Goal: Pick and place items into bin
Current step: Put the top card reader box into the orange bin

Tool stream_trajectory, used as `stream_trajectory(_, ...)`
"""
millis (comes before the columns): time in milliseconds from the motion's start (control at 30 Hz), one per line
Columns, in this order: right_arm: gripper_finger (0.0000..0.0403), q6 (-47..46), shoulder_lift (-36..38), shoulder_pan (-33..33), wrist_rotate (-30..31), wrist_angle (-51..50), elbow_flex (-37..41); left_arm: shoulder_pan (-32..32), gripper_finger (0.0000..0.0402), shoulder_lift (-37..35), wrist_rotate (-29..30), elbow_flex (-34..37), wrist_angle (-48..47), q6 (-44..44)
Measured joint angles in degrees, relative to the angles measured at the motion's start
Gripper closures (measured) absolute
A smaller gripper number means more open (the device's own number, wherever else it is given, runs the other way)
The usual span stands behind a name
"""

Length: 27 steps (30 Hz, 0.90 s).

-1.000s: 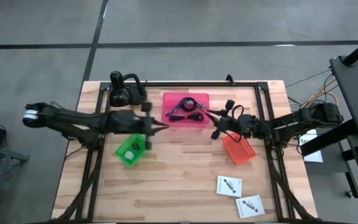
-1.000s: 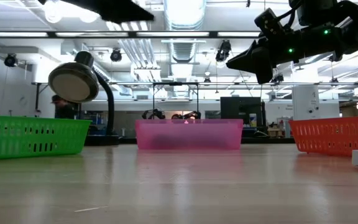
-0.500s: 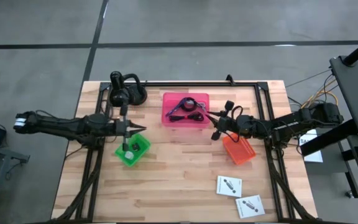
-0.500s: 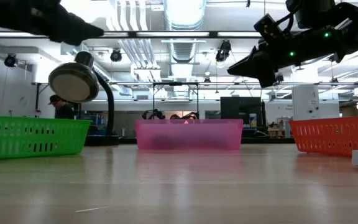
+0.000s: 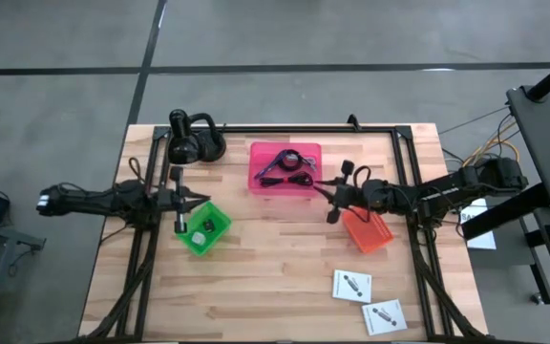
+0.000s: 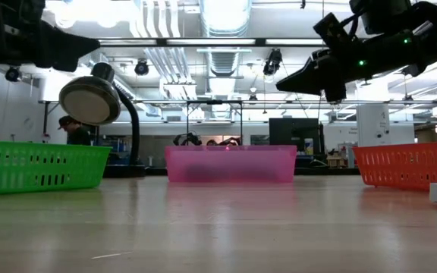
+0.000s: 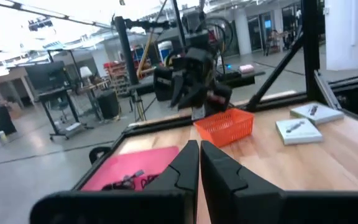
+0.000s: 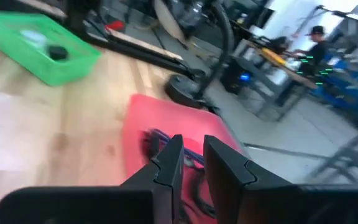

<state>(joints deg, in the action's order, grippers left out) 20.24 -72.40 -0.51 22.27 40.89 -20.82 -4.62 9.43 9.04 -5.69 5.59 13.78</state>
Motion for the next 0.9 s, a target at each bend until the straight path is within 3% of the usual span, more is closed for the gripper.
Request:
stream_trajectory(233, 0.0340, -2.76, 0.00, -0.54, -13.16, -2.49, -3.65, 0.00, 0.0402, -4.08, 0.00, 2.04, 0.03, 0.02)
stream_trajectory(500, 0.0239, -7.44, -0.24, -7.61, -13.32, -31.21, -17.96, 0.00, 0.0402, -6.32, 0.12, 4.06, -0.10, -0.04)
stream_trajectory(567, 0.0219, -13.17, -0.24, -9.10, -13.34, -38.50, -22.12, 0.00, 0.0402, -6.32, 0.24, 4.09, -0.04, -0.12)
stream_trajectory(667, 0.0203, -22.42, -0.22, -11.21, -14.48, -47.53, -27.42, 0.00, 0.0402, -6.32, 0.42, 4.02, -0.01, -1.91)
stream_trajectory(900, 0.0197, -30.57, -0.22, -16.58, -17.23, -59.33, -34.25, 0.00, 0.0401, -6.12, 0.46, 4.11, -1.63, -2.95)
